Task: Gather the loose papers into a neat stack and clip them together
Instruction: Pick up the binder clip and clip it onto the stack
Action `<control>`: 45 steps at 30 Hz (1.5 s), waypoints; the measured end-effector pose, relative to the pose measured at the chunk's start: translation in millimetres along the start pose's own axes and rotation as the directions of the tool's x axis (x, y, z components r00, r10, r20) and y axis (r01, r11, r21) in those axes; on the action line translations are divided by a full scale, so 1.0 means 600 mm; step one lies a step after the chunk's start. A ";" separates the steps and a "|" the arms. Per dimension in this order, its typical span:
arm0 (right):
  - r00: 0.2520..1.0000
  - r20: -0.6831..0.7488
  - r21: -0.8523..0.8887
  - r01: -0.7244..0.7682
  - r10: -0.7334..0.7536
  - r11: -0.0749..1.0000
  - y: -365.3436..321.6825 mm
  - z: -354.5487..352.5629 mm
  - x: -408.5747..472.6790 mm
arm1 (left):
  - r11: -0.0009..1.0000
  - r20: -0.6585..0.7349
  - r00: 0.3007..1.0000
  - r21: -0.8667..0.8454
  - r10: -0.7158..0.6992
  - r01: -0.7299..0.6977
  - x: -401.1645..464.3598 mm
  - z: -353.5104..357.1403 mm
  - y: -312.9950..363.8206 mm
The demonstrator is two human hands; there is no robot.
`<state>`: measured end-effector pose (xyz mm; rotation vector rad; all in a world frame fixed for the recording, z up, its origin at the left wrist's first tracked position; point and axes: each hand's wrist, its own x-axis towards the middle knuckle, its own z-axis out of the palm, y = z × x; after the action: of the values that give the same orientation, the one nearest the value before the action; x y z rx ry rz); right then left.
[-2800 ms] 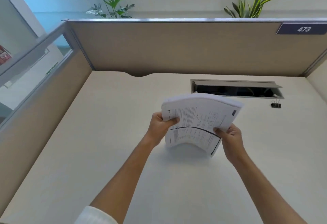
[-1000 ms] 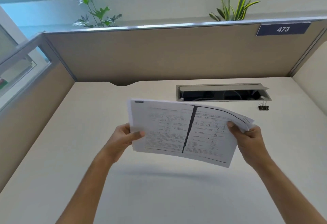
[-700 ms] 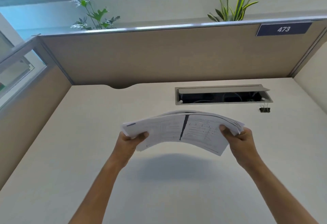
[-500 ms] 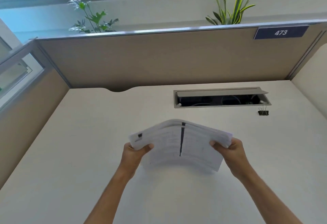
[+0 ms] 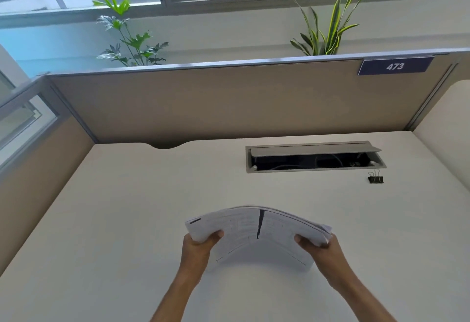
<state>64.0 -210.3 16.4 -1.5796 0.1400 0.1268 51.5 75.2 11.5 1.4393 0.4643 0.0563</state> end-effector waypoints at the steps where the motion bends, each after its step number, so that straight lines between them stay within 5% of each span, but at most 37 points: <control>1: 1.000 -0.009 -0.034 -0.008 0.008 0.999 -0.003 -0.004 0.006 | 1.000 0.002 1.000 0.026 0.002 -0.002 0.005 -0.001 0.006; 16: 0.998 0.041 0.078 -0.053 0.050 0.996 -0.181 -0.121 0.077 | 0.993 0.393 0.913 0.090 -0.108 0.079 0.069 0.100 0.186; 32: 0.998 0.045 0.126 -0.047 0.041 0.991 -0.161 -0.301 0.201 | 0.982 0.411 0.898 0.164 -0.155 0.094 0.174 0.332 0.171; 40: 0.960 -0.263 -0.083 -0.119 0.093 0.989 -0.089 -0.414 0.339 | 0.962 0.399 0.889 0.238 -0.224 0.136 0.243 0.399 0.102; 42: 0.960 -0.276 -0.310 -0.126 0.038 0.942 -0.065 -0.441 0.371 | 0.957 0.379 0.895 0.253 -0.237 0.146 0.261 0.412 0.086; 45: 0.986 -0.167 -0.697 -0.121 0.004 0.707 -0.044 -0.462 0.407 | 0.952 0.350 0.903 0.262 -0.248 0.160 0.279 0.426 0.066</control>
<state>306.8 -489.2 4.9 -2.3686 0.2923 0.1177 300.1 -106.9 19.1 1.5719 0.3052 -0.4545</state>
